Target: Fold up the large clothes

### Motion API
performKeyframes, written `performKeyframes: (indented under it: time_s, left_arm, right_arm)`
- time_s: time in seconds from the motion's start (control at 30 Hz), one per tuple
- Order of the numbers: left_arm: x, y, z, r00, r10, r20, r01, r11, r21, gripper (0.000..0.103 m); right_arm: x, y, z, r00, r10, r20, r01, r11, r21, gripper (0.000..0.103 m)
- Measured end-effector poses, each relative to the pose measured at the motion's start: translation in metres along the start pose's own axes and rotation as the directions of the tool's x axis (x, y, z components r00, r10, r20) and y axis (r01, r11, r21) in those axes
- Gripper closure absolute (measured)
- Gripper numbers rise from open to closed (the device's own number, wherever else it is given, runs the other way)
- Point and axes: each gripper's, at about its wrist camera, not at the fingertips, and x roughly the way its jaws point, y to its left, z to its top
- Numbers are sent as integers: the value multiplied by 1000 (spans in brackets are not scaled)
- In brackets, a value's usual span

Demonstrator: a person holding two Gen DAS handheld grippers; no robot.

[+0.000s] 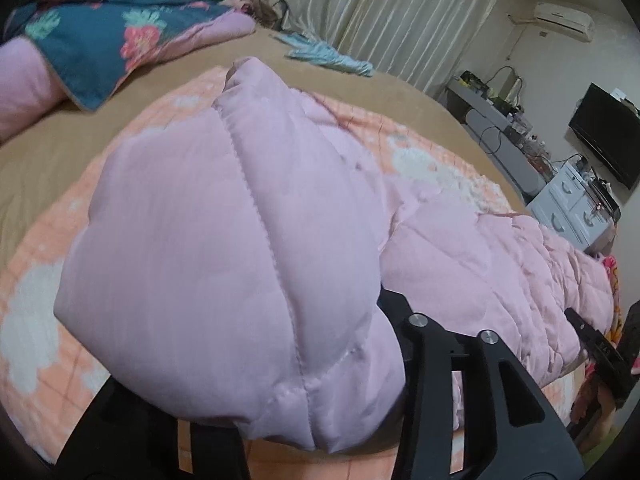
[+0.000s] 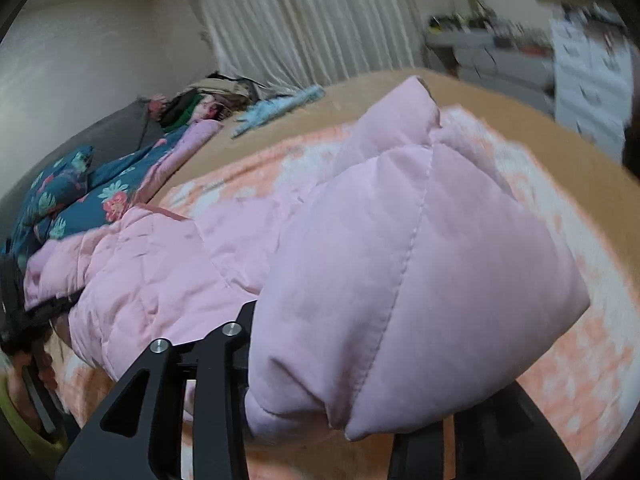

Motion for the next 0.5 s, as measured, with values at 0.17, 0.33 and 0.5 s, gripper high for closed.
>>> performKeyframes:
  time_s: [0.17,0.33,0.5]
  left_arm:
    - [3,15,-22,1000,0,-19,0,1000,-23,51]
    - [-7,18,-36,999,34,-15,-34,999,-11,31]
    - [-26,19,-45,995,99,-17,-98,994,53,13]
  right_arm:
    - [8,-28,-29,998,14,-66,-4,989,150,36]
    - [-7,-37,-49,996,-26,-89,42,982,183,11]
    - [-39,-23,-52,988,-131,-82,140,983,115,7]
